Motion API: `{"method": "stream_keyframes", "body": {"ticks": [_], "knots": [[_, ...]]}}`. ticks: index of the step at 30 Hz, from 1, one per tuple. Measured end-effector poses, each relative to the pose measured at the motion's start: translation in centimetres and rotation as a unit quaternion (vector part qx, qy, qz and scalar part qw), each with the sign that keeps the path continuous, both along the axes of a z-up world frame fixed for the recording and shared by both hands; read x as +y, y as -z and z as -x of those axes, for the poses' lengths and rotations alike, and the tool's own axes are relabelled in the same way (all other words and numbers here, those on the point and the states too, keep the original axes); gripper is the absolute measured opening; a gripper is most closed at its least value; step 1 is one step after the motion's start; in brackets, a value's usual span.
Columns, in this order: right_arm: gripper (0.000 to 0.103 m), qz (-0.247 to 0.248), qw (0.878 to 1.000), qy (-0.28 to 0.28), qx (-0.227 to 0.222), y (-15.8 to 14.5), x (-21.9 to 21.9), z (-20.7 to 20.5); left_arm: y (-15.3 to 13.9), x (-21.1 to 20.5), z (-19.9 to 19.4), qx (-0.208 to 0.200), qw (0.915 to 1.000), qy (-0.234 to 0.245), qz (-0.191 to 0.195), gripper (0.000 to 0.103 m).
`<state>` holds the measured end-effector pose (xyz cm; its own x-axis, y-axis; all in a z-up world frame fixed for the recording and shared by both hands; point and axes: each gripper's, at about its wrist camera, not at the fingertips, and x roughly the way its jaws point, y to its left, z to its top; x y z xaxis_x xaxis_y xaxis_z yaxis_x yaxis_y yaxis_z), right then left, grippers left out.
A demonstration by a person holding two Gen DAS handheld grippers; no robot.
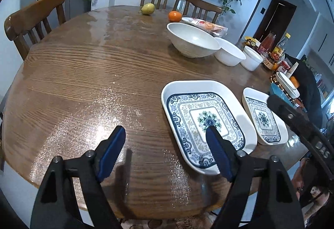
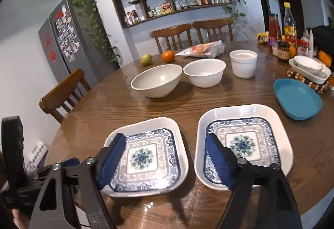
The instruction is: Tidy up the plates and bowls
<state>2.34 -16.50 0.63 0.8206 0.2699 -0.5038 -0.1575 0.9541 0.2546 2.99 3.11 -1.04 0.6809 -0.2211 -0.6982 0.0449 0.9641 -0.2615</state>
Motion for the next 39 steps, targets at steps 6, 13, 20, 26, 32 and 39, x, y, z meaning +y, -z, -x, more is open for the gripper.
{"method": "stream_keyframes", "body": {"ticks": [6, 13, 20, 26, 32, 39], "knots": [[0.047, 0.011, 1.000, -0.003, 0.020, 0.9, -0.6, -0.9, 0.9, -0.5, -0.5, 0.017, 0.9996, 0.016, 0.019, 0.061], [0.031, 0.020, 0.997, -0.051, 0.050, 0.4, -0.2, -3.9, 1.6, -1.3, -1.4, 0.039, 0.9984, 0.028, 0.031, 0.051], [0.026, 0.044, 0.994, -0.055, 0.086, 2.4, 0.8, -5.8, 1.5, -1.5, -1.4, 0.041, 0.9983, 0.030, 0.029, 0.048], [0.026, 0.072, 0.991, -0.055, 0.103, 3.0, 1.5, -6.4, 1.8, -2.0, -1.7, 0.044, 0.9987, 0.023, 0.016, 0.029], [0.026, 0.080, 0.990, -0.057, 0.105, 3.0, 1.6, -6.3, 1.6, -1.2, -1.6, 0.041, 0.9991, 0.002, 0.013, 0.028], [0.026, -0.014, 0.980, -0.157, 0.123, 3.2, 3.2, -6.2, 1.2, 0.2, -1.9, 0.044, 0.9982, 0.020, 0.037, 0.028]]}}
